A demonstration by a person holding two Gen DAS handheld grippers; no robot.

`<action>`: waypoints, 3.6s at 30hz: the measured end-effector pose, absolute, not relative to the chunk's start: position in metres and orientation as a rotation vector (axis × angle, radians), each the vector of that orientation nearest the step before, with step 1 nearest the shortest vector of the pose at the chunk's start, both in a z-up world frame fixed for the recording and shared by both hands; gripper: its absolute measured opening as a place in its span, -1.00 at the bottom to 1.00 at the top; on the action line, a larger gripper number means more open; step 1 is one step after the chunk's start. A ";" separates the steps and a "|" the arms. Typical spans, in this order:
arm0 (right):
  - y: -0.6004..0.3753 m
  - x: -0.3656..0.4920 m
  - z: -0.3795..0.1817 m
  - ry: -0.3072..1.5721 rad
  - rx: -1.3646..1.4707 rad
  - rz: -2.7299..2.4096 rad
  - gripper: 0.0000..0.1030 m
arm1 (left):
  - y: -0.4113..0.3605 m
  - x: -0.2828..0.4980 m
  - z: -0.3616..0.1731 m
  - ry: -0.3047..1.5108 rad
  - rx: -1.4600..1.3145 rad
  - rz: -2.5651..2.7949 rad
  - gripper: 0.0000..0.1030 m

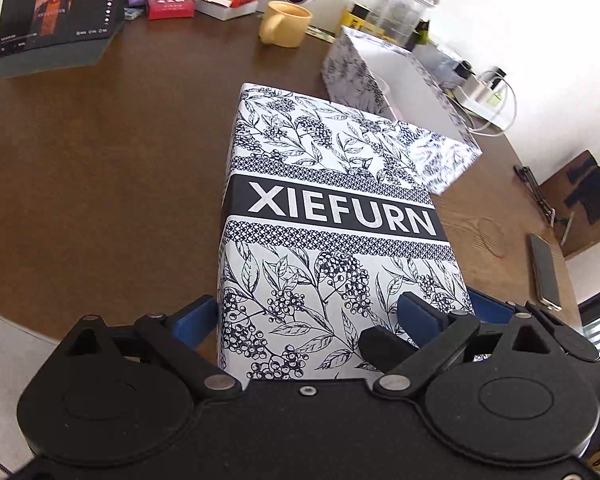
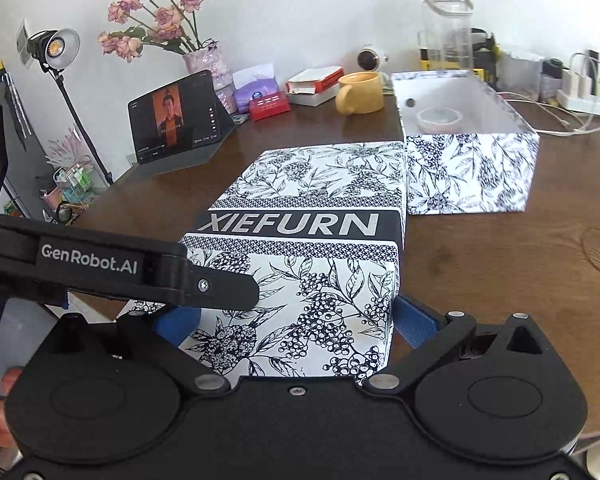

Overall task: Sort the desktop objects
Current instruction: 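Lift the XIEFURN box with both tools and carry it toward the storage box, then hold the XIEFURN box with both tools above the storage box opening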

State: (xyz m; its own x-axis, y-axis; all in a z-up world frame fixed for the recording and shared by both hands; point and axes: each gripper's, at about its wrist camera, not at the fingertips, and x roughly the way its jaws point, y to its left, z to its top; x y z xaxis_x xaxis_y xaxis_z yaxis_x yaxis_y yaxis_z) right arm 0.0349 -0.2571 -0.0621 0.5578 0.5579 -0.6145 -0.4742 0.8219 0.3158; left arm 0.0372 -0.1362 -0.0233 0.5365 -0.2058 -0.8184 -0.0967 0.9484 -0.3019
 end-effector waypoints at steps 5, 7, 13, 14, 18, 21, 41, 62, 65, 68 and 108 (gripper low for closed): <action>-0.274 0.014 -0.061 0.755 0.119 0.613 1.00 | -0.145 0.027 -0.024 1.000 -0.328 -0.065 0.87; -0.278 0.007 -0.061 0.752 0.122 0.610 1.00 | -0.144 0.025 -0.025 1.003 -0.332 -0.065 0.87; -0.300 -0.005 -0.062 0.746 0.133 0.581 1.00 | -0.146 0.033 -0.023 1.009 -0.318 -0.094 0.87; -0.305 -0.008 -0.062 0.744 0.135 0.574 1.00 | -0.147 0.035 -0.022 1.009 -0.316 -0.102 0.87; -0.317 -0.015 -0.062 0.737 0.141 0.551 1.00 | -0.153 0.034 -0.021 1.007 -0.302 -0.131 0.87; -0.325 -0.021 -0.063 0.737 0.147 0.538 1.00 | -0.156 0.029 -0.020 1.008 -0.299 -0.138 0.87; -0.349 -0.031 -0.061 0.716 0.180 0.485 1.00 | -0.157 0.023 -0.015 1.013 -0.313 -0.122 0.87; -0.371 0.081 -0.014 0.549 0.115 0.509 1.00 | -0.159 0.097 0.022 0.824 -0.400 -0.063 0.87; -0.369 0.117 -0.015 0.543 0.097 0.531 1.00 | -0.150 0.120 0.016 0.808 -0.446 -0.014 0.87; -0.367 0.154 -0.016 0.541 0.087 0.557 1.00 | -0.137 0.146 0.007 0.800 -0.474 0.011 0.87; -0.360 0.344 -0.070 0.578 0.100 0.757 1.00 | -0.118 0.296 -0.036 0.807 -0.471 0.279 0.85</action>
State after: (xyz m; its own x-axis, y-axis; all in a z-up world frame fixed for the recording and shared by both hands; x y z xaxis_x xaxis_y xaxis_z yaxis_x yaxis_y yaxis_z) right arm 0.3437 -0.3598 -0.0702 0.5802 0.6731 -0.4587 -0.6198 0.7302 0.2875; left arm 0.2955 -0.1181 -0.0359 0.6634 0.0612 -0.7458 -0.4125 0.8615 -0.2962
